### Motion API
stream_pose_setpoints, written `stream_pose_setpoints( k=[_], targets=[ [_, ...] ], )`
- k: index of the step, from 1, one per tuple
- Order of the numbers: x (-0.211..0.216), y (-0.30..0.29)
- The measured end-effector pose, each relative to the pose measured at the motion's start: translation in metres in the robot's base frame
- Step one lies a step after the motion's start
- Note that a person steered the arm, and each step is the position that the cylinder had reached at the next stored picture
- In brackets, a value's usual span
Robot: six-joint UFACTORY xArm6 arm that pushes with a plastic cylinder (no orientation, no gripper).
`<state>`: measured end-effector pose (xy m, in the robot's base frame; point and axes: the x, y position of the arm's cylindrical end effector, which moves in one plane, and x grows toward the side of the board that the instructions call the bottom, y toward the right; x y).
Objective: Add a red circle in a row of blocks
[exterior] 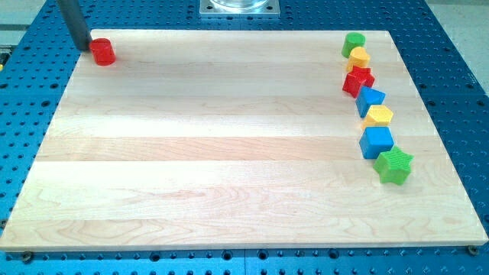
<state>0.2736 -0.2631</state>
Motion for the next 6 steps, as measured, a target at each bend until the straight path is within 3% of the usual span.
stream_pose_setpoints(
  k=[1, 3, 4, 5, 6],
  targets=[
    [0.043, 0.123],
    [0.150, 0.276],
    [0.149, 0.240],
    [0.118, 0.201],
    [0.077, 0.217]
  ],
)
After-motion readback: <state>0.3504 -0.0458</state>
